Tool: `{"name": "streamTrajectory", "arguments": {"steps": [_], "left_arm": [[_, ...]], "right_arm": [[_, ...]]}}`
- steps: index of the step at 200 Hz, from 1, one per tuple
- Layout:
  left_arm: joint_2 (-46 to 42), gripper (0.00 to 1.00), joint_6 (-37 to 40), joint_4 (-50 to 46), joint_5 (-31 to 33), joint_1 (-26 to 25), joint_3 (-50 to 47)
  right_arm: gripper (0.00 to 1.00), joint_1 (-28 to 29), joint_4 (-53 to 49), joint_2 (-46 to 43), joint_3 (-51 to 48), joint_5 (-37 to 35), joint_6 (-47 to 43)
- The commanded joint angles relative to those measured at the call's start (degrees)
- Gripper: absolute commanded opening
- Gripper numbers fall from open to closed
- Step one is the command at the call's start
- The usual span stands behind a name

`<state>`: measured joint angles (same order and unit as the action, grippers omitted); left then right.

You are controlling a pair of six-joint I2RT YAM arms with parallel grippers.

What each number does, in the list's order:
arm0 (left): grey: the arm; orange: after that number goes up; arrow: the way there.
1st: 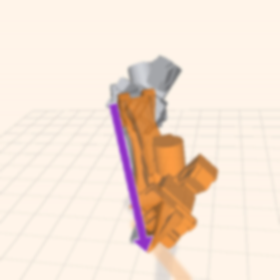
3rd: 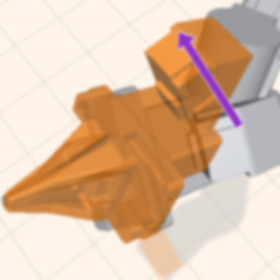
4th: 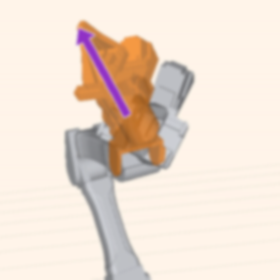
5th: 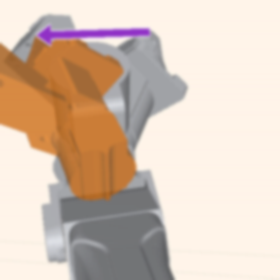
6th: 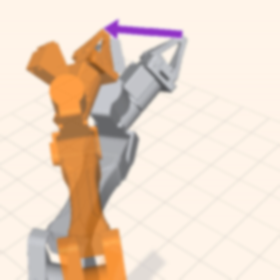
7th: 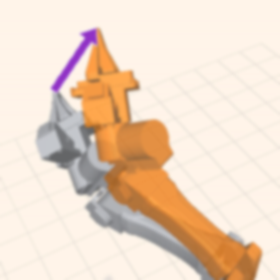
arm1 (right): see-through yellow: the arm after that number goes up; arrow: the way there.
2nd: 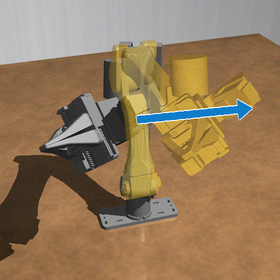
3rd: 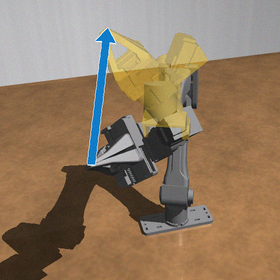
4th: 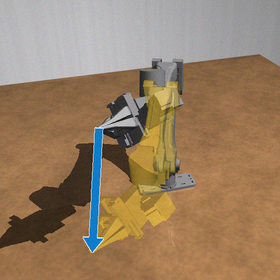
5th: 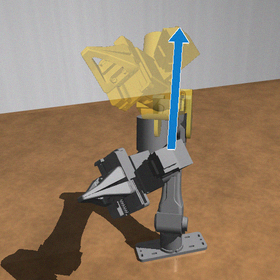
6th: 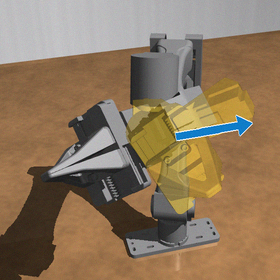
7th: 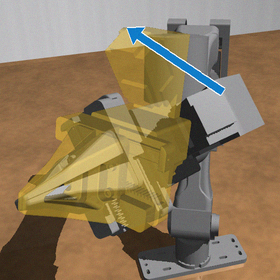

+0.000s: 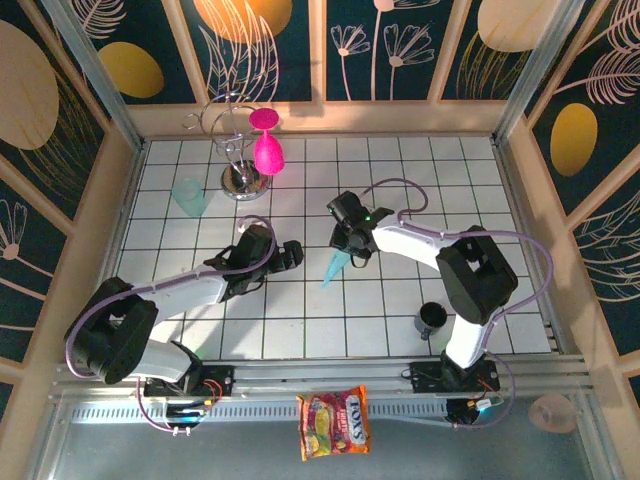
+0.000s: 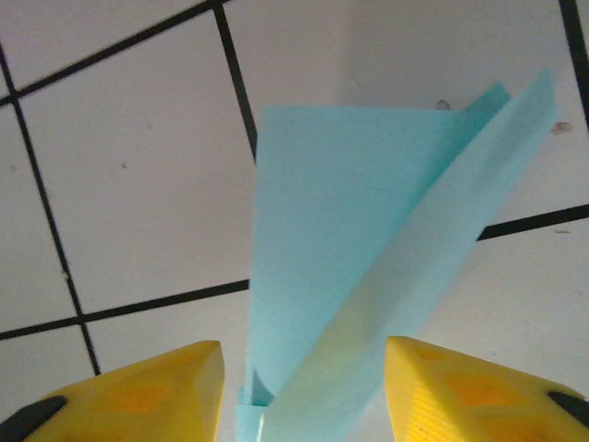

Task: Fold a paper plane with a square sheet of paper (pick it up from the middle)
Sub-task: Turn over a paper plane at the center of the table.

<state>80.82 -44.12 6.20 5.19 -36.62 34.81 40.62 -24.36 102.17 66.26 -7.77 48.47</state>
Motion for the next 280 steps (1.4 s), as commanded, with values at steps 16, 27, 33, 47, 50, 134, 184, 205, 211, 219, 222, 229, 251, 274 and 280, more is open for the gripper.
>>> {"name": "streamTrajectory", "arguments": {"steps": [16,27,33,47,50,134,184,205,211,219,222,229,251,274,280], "left_arm": [[-0.66,0.99,0.44,1.98,0.26,0.58,-0.4],[-0.41,0.99,0.37,1.98,0.09,0.59,-0.19],[-0.27,0.99,0.43,1.98,-0.04,0.54,-0.03],[0.11,0.99,0.43,1.89,-0.41,0.56,0.41],[0.17,0.99,0.39,1.85,-0.4,0.58,0.47],[0.57,0.99,-0.24,0.92,-0.04,0.59,1.04],[-0.43,0.99,-2.76,1.75,0.52,1.53,0.07],[-1.88,0.99,-4.04,2.88,0.11,3.08,-1.5],[-2.27,0.99,-4.56,3.09,-0.15,3.7,-2.07],[-3.0,0.99,-5.13,3.37,-0.53,4.5,-2.65],[-3.31,0.99,-5.38,3.44,-0.69,4.73,-2.9],[-4.03,0.99,-5.94,3.79,-0.75,5.36,-3.52],[-6.05,0.99,-6.9,4.65,-0.81,6.19,-5.12],[-7.12,0.98,-7.03,5.14,-1.39,6.17,-5.54],[-7.16,0.98,-7.02,5.27,-1.74,6.13,-5.62]], "right_arm": [[0.43,0.48,-3.22,-1.41,-0.98,-3.97,3.02],[0.4,0.51,-3.07,-2.05,-1.52,-4.04,3.49],[0.39,0.51,-2.86,-2.24,-1.86,-4.0,3.7],[0.37,0.51,-2.45,-2.44,-2.36,-3.57,4.17],[0.36,0.49,-2.4,-2.41,-2.44,-3.41,4.21],[0.17,0.07,-0.18,-3.89,-4.89,-1.79,5.85],[0.0,-0.54,2.85,-6.54,-4.15,-0.7,-0.01],[0.0,-0.78,7.61,-7.55,-2.83,4.45,-7.87],[0.0,-0.88,9.39,-7.85,-2.75,6.42,-10.27],[0.0,-1.15,11.69,-8.35,-2.76,9.71,-13.04],[0.0,-1.22,12.57,-8.64,-2.84,10.89,-13.76],[0.0,-1.41,14.78,-9.04,-3.28,13.62,-15.29],[0.0,-2.72,21.35,-9.01,-5.72,23.1,-15.6],[0.0,-3.87,28.08,-7.02,-9.94,29.76,-13.16],[0.0,-4.18,30.48,-6.88,-11.44,31.32,-12.39]]}}
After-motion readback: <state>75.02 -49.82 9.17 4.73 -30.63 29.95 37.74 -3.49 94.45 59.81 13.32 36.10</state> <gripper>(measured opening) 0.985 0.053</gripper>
